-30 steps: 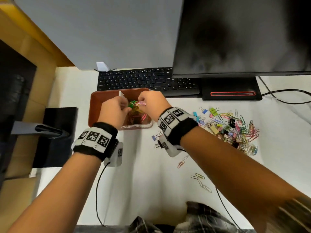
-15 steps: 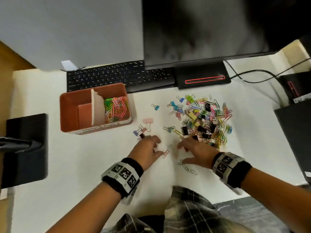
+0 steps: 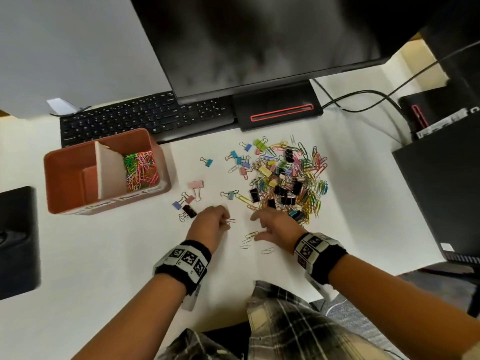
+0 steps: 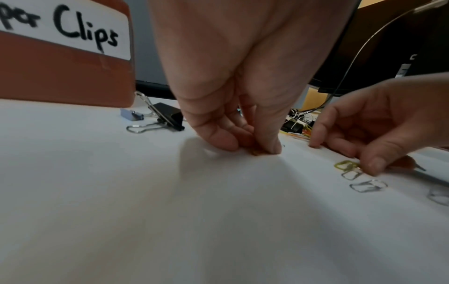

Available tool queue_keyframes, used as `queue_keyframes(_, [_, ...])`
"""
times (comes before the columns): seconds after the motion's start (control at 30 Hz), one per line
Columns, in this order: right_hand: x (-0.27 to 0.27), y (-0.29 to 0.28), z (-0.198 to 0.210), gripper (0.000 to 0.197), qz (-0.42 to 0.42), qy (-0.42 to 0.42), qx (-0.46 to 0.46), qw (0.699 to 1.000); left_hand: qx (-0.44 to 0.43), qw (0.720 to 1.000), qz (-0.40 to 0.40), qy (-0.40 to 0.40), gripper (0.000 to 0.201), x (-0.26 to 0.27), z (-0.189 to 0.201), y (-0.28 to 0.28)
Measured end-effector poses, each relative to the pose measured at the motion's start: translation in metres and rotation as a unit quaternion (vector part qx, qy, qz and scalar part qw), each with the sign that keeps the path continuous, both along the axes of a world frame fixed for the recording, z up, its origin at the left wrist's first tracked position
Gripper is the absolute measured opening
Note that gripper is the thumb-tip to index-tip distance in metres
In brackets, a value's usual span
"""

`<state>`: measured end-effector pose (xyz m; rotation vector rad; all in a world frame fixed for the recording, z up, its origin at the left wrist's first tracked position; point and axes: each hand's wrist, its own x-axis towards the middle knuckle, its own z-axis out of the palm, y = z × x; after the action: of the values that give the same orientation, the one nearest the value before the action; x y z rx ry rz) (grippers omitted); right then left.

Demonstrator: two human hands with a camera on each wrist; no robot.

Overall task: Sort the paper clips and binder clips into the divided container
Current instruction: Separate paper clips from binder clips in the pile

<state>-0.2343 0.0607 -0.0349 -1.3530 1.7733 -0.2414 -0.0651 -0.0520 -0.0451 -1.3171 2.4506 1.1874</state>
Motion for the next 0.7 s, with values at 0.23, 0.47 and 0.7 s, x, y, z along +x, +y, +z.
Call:
queue_keyframes(0.23, [-0.015,0.016,0.001,0.06,0.102,-0.009,0.04,0.994,-0.011,1.0,0.009,0.007,0.009,0.002,0.006,0.001])
queue_keyframes(0.47, [-0.016,0.02,-0.007,0.03,0.096,-0.015,-0.008,0.995,0.026,0.999,0.025,0.027,0.021,-0.001,0.007,0.002])
queue_keyframes(0.7, [-0.015,-0.003,0.001,0.016,0.18,0.036,0.022,0.983,-0.045,0.997,-0.064,-0.007,0.005,-0.013,0.006,-0.002])
